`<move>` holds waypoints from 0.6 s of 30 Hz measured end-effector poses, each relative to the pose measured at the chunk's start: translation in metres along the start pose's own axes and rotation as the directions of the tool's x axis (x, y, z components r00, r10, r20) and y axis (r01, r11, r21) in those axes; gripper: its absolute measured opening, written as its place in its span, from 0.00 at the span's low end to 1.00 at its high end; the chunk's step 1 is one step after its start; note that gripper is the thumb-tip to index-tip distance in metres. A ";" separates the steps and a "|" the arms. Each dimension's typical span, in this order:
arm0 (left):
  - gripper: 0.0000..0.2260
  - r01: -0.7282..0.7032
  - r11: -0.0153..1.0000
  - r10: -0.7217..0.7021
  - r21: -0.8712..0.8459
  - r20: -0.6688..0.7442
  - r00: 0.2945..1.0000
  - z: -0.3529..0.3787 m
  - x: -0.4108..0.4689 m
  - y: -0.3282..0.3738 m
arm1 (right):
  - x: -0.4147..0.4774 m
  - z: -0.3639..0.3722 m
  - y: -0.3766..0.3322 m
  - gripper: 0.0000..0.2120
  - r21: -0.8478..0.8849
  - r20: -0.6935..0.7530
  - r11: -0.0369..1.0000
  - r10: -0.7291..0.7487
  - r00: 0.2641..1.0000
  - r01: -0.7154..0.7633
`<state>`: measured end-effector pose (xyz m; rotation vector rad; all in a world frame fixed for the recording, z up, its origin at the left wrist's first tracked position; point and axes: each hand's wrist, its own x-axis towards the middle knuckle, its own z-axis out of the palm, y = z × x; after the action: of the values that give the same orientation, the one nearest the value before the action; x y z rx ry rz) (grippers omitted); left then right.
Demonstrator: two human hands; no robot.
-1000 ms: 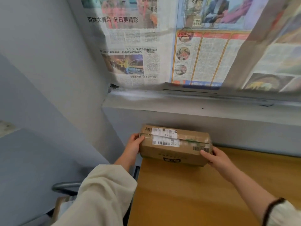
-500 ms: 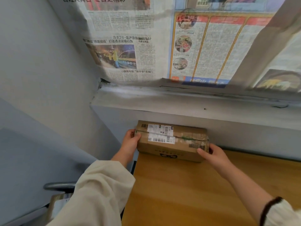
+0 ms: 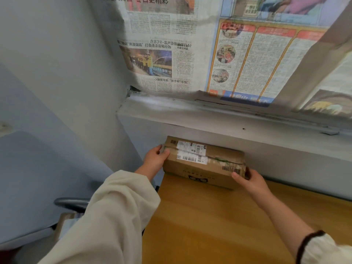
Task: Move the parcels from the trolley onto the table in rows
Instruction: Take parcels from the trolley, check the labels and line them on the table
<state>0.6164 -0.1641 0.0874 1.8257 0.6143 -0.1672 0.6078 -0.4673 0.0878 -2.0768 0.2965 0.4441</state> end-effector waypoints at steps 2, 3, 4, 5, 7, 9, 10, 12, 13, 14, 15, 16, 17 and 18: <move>0.28 -0.002 0.995 0.003 -0.099 0.014 1.000 -0.008 -0.013 0.001 | -0.012 0.000 -0.005 0.39 0.045 -0.126 0.999 -0.008 0.992 0.014; 0.28 -0.012 0.991 0.015 -0.133 0.018 1.000 -0.014 -0.020 0.000 | -0.021 0.001 -0.011 0.42 0.068 -0.201 0.997 -0.032 0.979 0.047; 0.28 -0.030 0.990 0.032 -0.136 0.017 0.999 -0.023 -0.027 -0.003 | -0.031 0.003 -0.017 0.44 0.072 -0.273 0.992 -0.083 0.958 0.107; 0.28 -0.053 0.990 0.054 -0.131 0.004 0.999 -0.034 -0.036 -0.010 | -0.043 0.008 -0.026 0.44 0.042 -0.327 0.980 -0.172 0.929 0.196; 0.27 -0.100 0.985 0.090 -0.139 -0.075 0.993 -0.063 -0.055 -0.033 | -0.062 0.027 -0.046 0.44 -0.101 -0.303 0.904 -0.426 0.852 0.416; 0.26 -0.118 0.987 0.094 -0.112 -0.196 0.976 -0.100 -0.081 -0.064 | -0.076 0.060 -0.069 0.46 -0.256 -0.023 0.775 -0.603 0.798 0.578; 0.26 -0.099 0.992 0.076 -0.075 -0.263 0.962 -0.120 -0.096 -0.083 | -0.082 0.081 -0.079 0.47 -0.315 0.174 0.706 -0.614 0.770 0.634; 0.26 -0.006 1.000 0.009 0.009 -0.397 0.918 -0.162 -0.133 -0.123 | -0.093 0.128 -0.098 0.51 -0.350 0.487 0.600 -0.539 0.687 0.719; 0.27 0.055 0.997 -0.028 0.047 -0.453 0.891 -0.184 -0.155 -0.142 | -0.100 0.153 -0.106 0.51 -0.339 0.574 0.570 -0.505 0.645 0.748; 0.28 0.111 0.992 -0.064 0.065 -0.502 0.863 -0.205 -0.179 -0.161 | -0.108 0.179 -0.113 0.51 -0.322 0.638 0.545 -0.479 0.602 0.774; 0.29 0.155 0.986 -0.097 0.062 -0.542 0.835 -0.226 -0.203 -0.180 | -0.117 0.205 -0.119 0.51 -0.304 0.691 0.523 -0.454 0.562 0.796; 0.29 0.193 0.980 -0.125 0.057 -0.579 0.806 -0.246 -0.228 -0.198 | -0.128 0.230 -0.123 0.50 -0.292 0.737 0.499 -0.427 0.525 0.816; 0.30 0.234 0.971 -0.148 0.060 -0.616 0.774 -0.265 -0.253 -0.216 | -0.140 0.255 -0.127 0.50 -0.280 0.776 0.471 -0.402 0.486 0.837; 0.30 0.280 0.958 -0.171 0.067 -0.649 0.741 -0.282 -0.278 -0.233 | -0.153 0.279 -0.129 0.49 -0.267 0.809 0.440 -0.380 0.448 0.857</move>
<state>0.2128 0.0558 0.1007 1.9527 1.3449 0.2752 0.4646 -0.1569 0.1186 -2.2855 -1.3266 0.7995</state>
